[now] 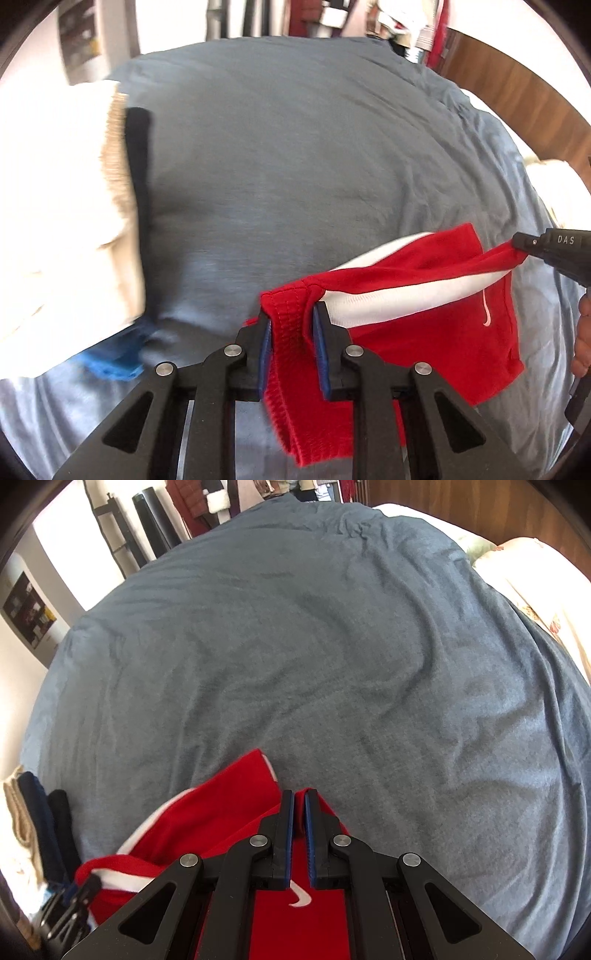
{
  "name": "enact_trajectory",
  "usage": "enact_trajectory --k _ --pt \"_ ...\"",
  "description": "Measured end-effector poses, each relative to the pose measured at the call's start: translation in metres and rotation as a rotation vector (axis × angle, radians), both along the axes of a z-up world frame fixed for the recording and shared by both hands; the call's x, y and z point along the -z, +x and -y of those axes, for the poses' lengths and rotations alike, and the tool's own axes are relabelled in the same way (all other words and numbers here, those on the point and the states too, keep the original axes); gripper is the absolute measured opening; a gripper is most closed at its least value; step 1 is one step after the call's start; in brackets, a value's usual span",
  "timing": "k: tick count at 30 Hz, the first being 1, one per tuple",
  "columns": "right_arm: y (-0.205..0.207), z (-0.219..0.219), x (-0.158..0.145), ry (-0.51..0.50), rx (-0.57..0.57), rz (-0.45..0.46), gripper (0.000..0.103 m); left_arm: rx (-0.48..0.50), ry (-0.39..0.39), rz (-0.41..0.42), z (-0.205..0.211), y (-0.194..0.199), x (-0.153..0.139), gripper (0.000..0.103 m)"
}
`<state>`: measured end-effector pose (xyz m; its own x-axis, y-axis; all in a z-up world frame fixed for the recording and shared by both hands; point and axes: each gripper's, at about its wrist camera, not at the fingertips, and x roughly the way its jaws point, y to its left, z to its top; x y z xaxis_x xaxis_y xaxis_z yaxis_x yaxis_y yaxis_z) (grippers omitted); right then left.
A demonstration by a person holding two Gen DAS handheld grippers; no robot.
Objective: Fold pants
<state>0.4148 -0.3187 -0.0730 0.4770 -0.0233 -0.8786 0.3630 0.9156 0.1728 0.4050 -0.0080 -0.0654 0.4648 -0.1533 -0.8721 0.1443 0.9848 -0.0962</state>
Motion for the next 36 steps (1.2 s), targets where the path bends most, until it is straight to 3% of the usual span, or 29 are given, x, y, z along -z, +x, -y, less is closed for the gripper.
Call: enact_trajectory --k 6,13,14,16,17,27,36 --pt "0.028 -0.014 -0.001 0.003 -0.044 0.050 0.007 -0.063 0.010 -0.034 -0.010 0.007 0.016 0.021" --pt "0.059 -0.021 0.009 -0.040 -0.097 0.050 0.009 -0.053 0.038 -0.028 -0.007 0.012 0.024 0.021" --pt "0.058 -0.022 0.007 -0.061 -0.106 0.043 0.012 -0.051 0.043 -0.027 -0.007 0.011 0.024 0.021" --pt "0.050 -0.024 0.002 -0.111 -0.133 0.040 0.043 -0.050 0.047 -0.025 -0.007 0.010 0.023 0.021" --pt "0.045 -0.024 0.001 -0.114 -0.145 0.041 0.045 -0.047 0.053 -0.025 -0.006 0.009 0.022 0.021" --pt "0.015 -0.029 0.013 -0.095 -0.354 -0.055 0.044 -0.034 0.100 -0.005 0.006 0.009 0.022 0.021" --pt "0.042 -0.040 0.032 -0.134 -0.494 -0.124 0.037 -0.095 0.079 -0.025 -0.001 0.016 0.026 0.022"
